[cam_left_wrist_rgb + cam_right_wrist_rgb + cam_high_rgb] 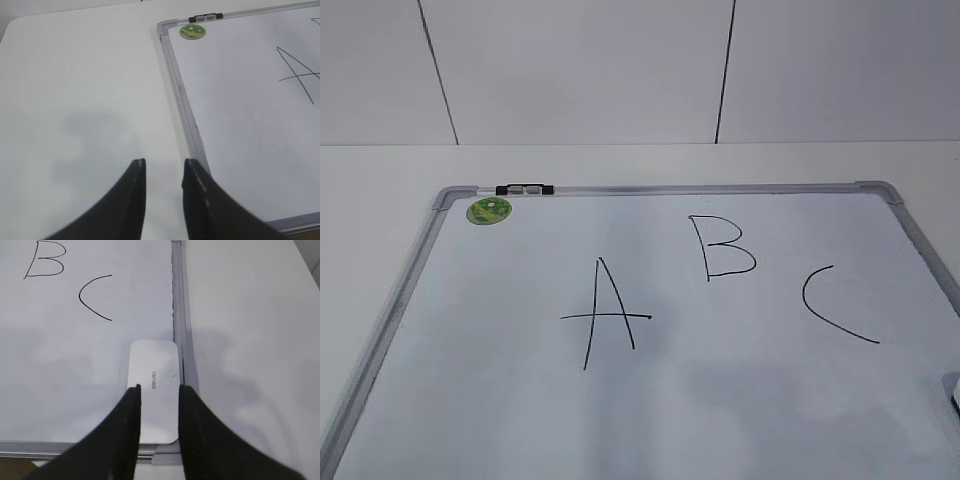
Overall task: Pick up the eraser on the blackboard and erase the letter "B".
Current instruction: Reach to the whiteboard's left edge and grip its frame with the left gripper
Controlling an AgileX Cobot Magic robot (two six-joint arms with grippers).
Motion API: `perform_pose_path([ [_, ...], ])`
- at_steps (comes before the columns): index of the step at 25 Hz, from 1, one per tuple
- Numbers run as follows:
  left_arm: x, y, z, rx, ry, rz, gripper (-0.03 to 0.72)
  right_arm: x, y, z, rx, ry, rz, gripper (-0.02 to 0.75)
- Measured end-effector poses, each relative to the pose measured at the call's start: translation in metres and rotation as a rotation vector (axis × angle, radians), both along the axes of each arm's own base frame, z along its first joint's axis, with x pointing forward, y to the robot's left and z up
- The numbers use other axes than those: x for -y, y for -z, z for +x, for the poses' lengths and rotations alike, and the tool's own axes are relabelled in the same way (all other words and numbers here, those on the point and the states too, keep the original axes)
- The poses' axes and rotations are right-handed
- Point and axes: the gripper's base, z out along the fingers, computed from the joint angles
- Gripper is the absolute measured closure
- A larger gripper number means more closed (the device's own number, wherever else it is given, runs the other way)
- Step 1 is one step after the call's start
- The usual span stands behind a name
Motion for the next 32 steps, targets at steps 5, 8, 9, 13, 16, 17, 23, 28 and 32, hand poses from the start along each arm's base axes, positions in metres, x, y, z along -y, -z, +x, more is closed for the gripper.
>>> perform_pose_path([
  [5, 0.000, 0.000, 0.000, 0.000, 0.000, 0.000, 0.487, 0.000, 0.000, 0.000, 0.000, 0.001, -0.001, 0.505],
  [8, 0.000, 0.000, 0.000, 0.000, 0.000, 0.000, 0.487, 0.000, 0.000, 0.000, 0.000, 0.001, -0.001, 0.506],
  [9, 0.000, 0.000, 0.000, 0.000, 0.001, -0.002, 0.487, 0.000, 0.000, 0.000, 0.000, 0.001, -0.001, 0.506],
  [13, 0.001, 0.000, 0.000, -0.001, 0.010, -0.014, 0.487, 0.000, 0.000, 0.000, 0.000, -0.001, 0.001, 0.505],
  [16, 0.003, 0.000, 0.000, -0.006, 0.017, -0.025, 0.484, -0.001, 0.000, 0.000, 0.000, -0.003, 0.005, 0.505],
  [17, 0.003, 0.000, 0.001, -0.008, 0.022, -0.032, 0.481, -0.001, 0.000, 0.000, 0.001, -0.001, 0.009, 0.505],
  [23, 0.006, -0.018, 0.021, -0.098, 0.032, -0.053, 0.470, 0.000, 0.000, 0.000, 0.003, 0.002, 0.013, 0.494],
  [28, 0.008, -0.040, 0.049, -0.172, 0.026, -0.047, 0.449, 0.004, -0.001, 0.001, -0.012, 0.060, 0.012, 0.480],
  [32, 0.009, -0.046, 0.075, -0.262, 0.022, -0.045, 0.428, 0.006, -0.002, 0.009, -0.065, 0.098, 0.055, 0.342],
])
